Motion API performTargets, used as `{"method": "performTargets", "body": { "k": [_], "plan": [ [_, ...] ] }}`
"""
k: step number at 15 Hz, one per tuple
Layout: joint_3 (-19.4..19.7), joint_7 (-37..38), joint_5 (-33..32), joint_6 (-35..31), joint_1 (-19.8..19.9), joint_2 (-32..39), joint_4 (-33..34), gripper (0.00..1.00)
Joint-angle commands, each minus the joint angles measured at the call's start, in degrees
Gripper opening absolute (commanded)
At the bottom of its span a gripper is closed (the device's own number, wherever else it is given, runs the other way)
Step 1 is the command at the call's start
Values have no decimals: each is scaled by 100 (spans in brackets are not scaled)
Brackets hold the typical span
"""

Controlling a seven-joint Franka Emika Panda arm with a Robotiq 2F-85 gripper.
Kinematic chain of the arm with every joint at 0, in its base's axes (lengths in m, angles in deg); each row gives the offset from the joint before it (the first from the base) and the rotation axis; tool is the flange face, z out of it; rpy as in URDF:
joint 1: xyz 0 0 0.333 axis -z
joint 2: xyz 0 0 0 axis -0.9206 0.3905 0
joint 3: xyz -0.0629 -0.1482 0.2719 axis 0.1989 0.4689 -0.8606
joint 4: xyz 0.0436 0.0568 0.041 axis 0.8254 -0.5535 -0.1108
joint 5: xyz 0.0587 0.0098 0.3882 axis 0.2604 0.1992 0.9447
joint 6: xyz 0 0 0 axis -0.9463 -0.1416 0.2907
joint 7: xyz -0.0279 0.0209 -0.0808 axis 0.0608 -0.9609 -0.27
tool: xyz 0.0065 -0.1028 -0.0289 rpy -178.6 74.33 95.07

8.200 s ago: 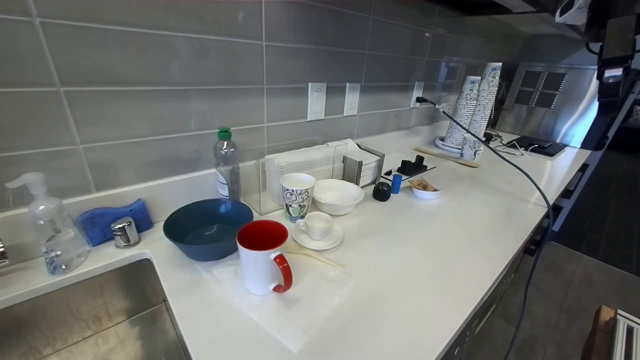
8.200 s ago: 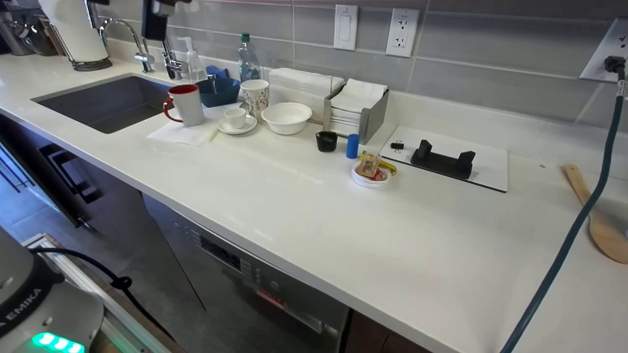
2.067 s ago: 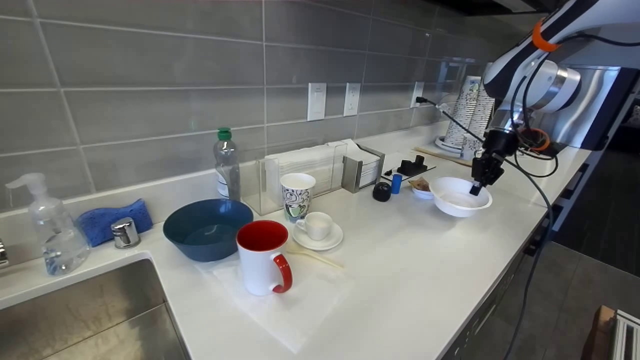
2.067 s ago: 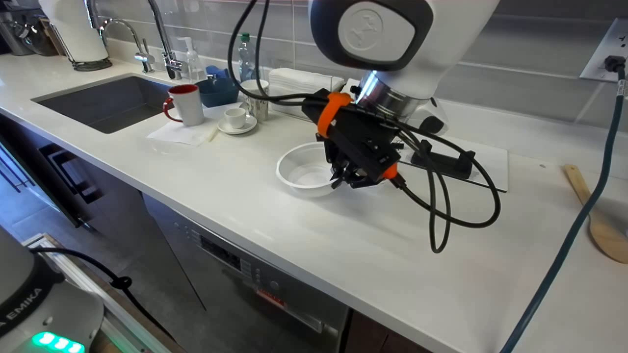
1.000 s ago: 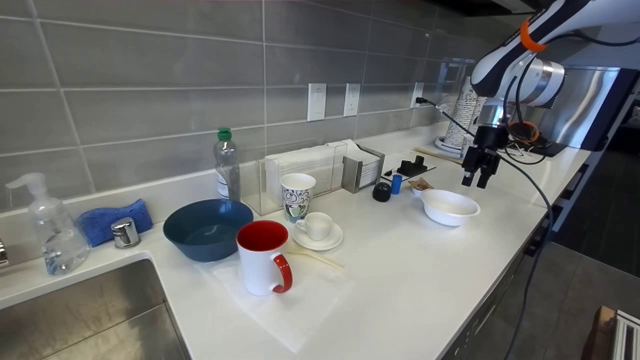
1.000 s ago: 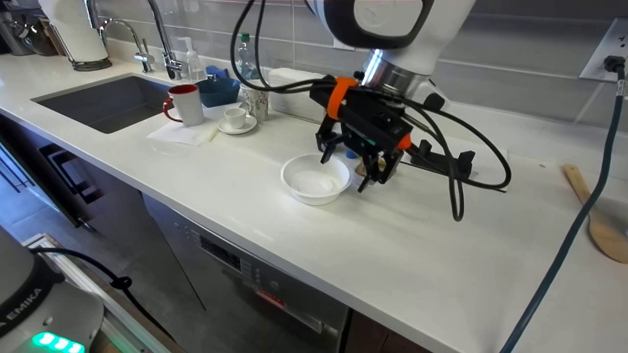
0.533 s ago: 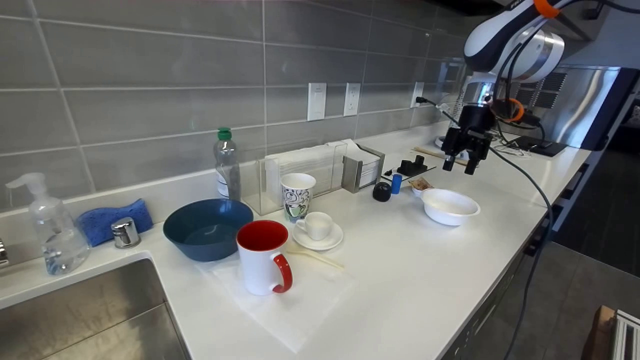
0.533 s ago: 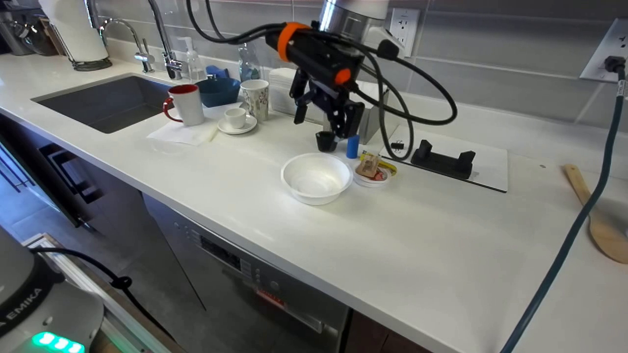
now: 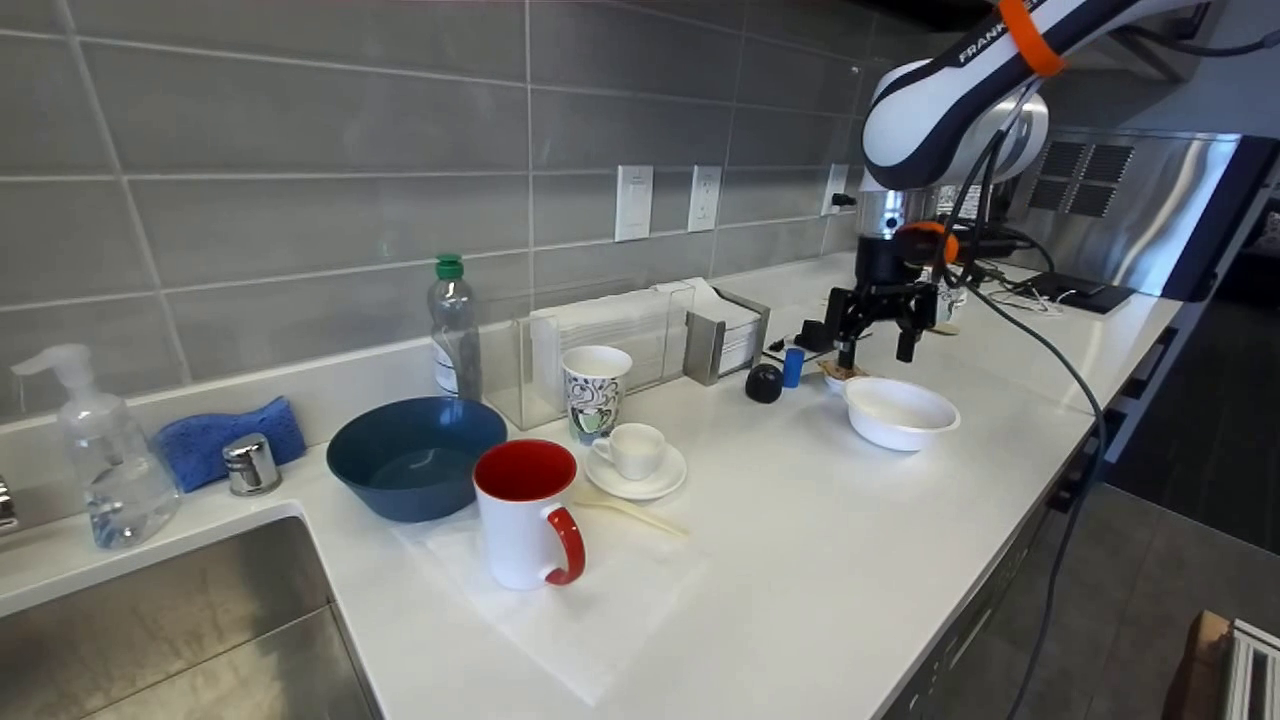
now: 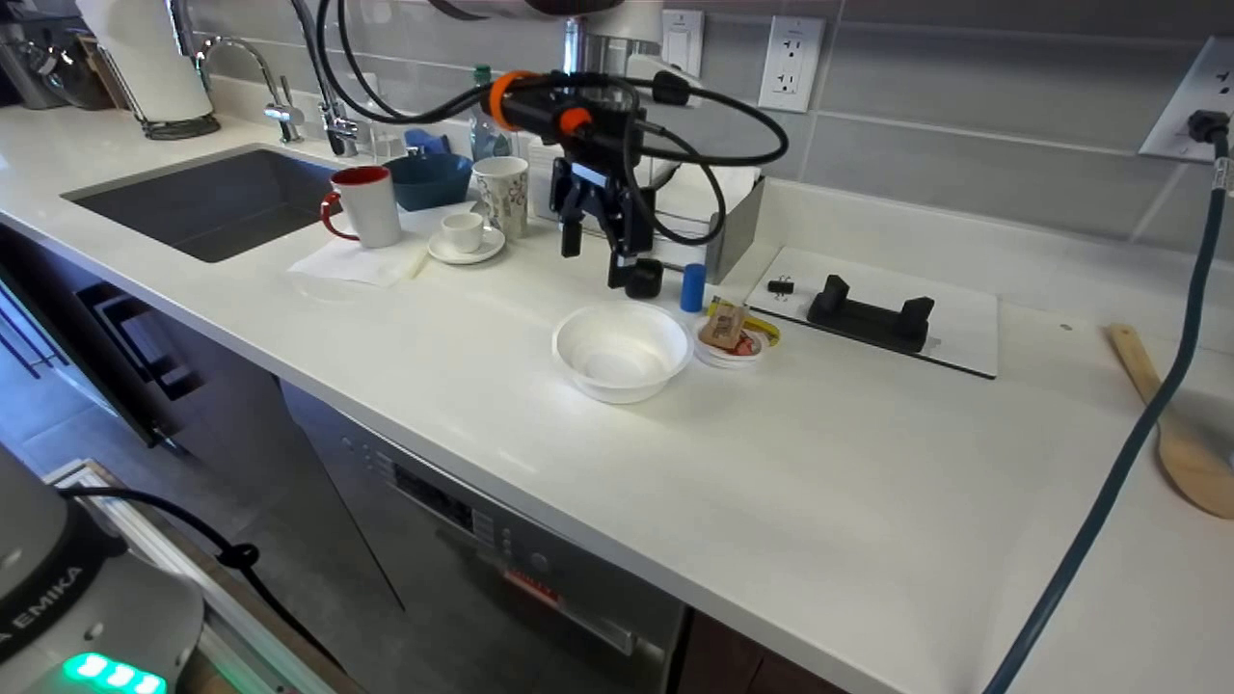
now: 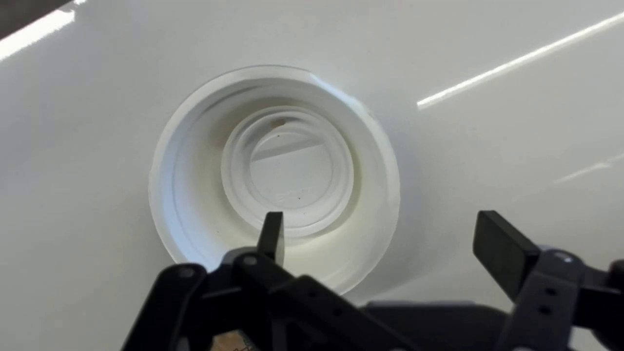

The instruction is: Move the white bowl forwards then move it to the right.

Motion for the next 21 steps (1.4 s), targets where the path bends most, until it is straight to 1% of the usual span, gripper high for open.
{"method": "performTargets", "body": {
  "k": [1, 5, 8, 9, 10, 15, 18, 20, 21],
  "plan": [
    [25, 680, -505, -182, -106, 215, -61, 100],
    [72, 933, -755, -718, -126, 467, -134, 100],
    [64, 861, -628, -1070, -126, 634, -167, 100],
    [67, 858, -614, -1095, -134, 678, -167, 85],
    [68, 840, -593, -1107, -136, 724, -155, 74],
    [93, 842, -632, -1141, -165, 844, -138, 38],
    [135, 901, -729, -1076, -194, 796, -167, 16],
    [168, 922, -770, -1002, -199, 744, -194, 3],
    [204, 952, -827, -953, -200, 710, -222, 0]
  ]
}}
